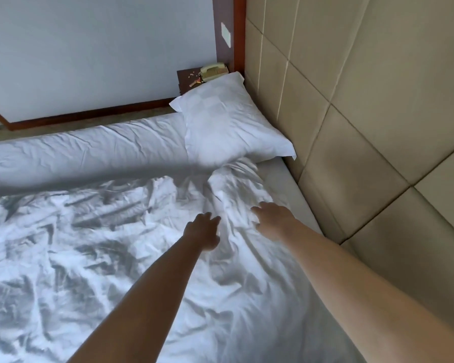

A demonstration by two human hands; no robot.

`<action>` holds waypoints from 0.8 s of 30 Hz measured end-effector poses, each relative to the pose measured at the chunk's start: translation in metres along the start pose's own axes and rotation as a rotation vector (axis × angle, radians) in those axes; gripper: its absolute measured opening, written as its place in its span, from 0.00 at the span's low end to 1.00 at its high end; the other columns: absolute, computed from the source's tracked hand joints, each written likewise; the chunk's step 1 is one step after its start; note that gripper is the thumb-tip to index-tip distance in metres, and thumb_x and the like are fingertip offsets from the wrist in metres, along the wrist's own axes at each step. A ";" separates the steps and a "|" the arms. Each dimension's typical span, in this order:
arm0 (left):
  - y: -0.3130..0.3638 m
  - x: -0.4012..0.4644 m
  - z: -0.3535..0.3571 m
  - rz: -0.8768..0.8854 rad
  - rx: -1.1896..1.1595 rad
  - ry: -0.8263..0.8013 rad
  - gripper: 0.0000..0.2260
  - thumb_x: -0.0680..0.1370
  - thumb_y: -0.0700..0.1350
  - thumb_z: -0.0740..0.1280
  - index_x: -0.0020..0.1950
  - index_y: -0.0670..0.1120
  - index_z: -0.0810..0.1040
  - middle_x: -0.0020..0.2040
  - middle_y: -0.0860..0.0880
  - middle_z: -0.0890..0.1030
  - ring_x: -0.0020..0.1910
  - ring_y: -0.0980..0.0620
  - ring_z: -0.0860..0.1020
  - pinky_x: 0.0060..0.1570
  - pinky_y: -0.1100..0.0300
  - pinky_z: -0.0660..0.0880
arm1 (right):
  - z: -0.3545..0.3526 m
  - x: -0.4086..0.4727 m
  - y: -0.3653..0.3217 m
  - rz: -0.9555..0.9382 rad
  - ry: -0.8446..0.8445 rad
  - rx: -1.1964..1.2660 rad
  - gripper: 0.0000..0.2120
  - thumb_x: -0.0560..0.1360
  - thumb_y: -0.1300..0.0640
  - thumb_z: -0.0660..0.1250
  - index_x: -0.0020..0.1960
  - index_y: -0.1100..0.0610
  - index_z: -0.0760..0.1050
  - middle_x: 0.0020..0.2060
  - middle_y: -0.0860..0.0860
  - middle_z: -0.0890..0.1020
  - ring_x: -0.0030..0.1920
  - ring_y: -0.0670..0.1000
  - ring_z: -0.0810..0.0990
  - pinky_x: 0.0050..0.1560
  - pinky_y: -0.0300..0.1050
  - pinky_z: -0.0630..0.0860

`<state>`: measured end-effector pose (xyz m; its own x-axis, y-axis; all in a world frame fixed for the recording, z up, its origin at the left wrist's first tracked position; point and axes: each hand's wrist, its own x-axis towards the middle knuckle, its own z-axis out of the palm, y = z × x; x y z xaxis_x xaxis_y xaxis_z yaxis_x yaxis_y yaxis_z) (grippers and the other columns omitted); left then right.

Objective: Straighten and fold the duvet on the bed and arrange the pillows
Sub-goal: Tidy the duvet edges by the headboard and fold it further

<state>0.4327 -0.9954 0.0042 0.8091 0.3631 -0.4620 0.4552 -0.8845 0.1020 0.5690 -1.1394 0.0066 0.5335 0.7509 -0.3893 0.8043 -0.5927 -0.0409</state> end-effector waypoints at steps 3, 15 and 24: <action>-0.001 0.047 -0.005 -0.038 -0.079 -0.044 0.26 0.80 0.46 0.58 0.77 0.47 0.55 0.76 0.46 0.58 0.74 0.46 0.58 0.69 0.49 0.64 | -0.004 0.050 0.020 -0.007 0.006 0.010 0.20 0.81 0.51 0.54 0.72 0.54 0.61 0.66 0.54 0.67 0.65 0.55 0.68 0.58 0.50 0.68; -0.021 0.205 -0.003 -0.199 -0.407 -0.006 0.29 0.79 0.38 0.56 0.78 0.43 0.49 0.74 0.42 0.63 0.74 0.44 0.60 0.69 0.54 0.61 | 0.015 0.226 0.047 0.065 0.185 0.203 0.18 0.82 0.51 0.51 0.68 0.56 0.65 0.67 0.53 0.70 0.67 0.56 0.67 0.61 0.51 0.67; -0.044 0.269 0.013 -0.272 -0.422 0.143 0.17 0.79 0.44 0.57 0.68 0.51 0.72 0.68 0.44 0.69 0.66 0.43 0.69 0.64 0.53 0.66 | 0.052 0.291 0.039 0.255 0.077 0.392 0.17 0.81 0.51 0.53 0.67 0.56 0.66 0.59 0.58 0.76 0.57 0.59 0.77 0.46 0.47 0.70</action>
<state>0.6252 -0.8627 -0.1364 0.6703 0.6255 -0.3993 0.7421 -0.5687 0.3548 0.7419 -0.9591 -0.1563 0.7310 0.5776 -0.3633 0.4937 -0.8152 -0.3028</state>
